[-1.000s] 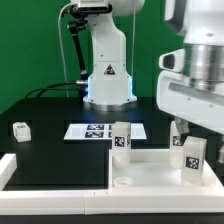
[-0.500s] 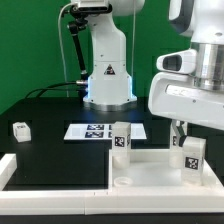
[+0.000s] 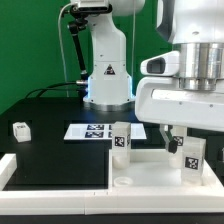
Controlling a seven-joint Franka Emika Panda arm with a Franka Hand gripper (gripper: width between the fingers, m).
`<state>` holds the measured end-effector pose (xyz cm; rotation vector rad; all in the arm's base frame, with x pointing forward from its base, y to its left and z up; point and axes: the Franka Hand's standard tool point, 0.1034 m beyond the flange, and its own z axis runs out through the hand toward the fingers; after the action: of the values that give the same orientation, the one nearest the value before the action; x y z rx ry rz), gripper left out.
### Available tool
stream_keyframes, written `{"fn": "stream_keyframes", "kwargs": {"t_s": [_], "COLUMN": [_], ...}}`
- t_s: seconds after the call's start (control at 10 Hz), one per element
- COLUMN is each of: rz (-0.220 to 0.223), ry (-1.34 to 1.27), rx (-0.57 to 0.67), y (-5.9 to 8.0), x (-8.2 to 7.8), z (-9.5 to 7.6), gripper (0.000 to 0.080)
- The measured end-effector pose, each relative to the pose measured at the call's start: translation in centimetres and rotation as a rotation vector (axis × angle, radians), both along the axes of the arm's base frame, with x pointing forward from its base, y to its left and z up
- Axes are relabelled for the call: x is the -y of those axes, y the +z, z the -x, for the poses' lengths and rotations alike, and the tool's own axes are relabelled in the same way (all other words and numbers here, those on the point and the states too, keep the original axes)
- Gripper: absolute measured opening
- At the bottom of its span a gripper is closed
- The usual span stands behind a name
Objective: Assemble square table
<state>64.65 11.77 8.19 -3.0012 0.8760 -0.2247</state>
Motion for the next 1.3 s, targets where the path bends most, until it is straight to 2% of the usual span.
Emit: {"fn": "stream_keyframes", "kwargs": {"t_s": [0.3, 0.5, 0.8, 1.0, 1.3], "rz": [0.002, 0.006, 0.006, 0.002, -0.077], "ry": [0.0, 0.0, -0.029, -0.246, -0.652], "rx": [0.0, -0.005, -0.005, 0.043, 0.056], "y": [0.0, -0.1, -0.3, -0.3, -0.4], "x": [0.0, 0.2, 0.5, 0.9, 1.3], "z": [0.0, 0.1, 0.2, 0.5, 1.1], "gripper": [0.0634, 0.0296, 0.0296, 0.0296, 0.0297]}}
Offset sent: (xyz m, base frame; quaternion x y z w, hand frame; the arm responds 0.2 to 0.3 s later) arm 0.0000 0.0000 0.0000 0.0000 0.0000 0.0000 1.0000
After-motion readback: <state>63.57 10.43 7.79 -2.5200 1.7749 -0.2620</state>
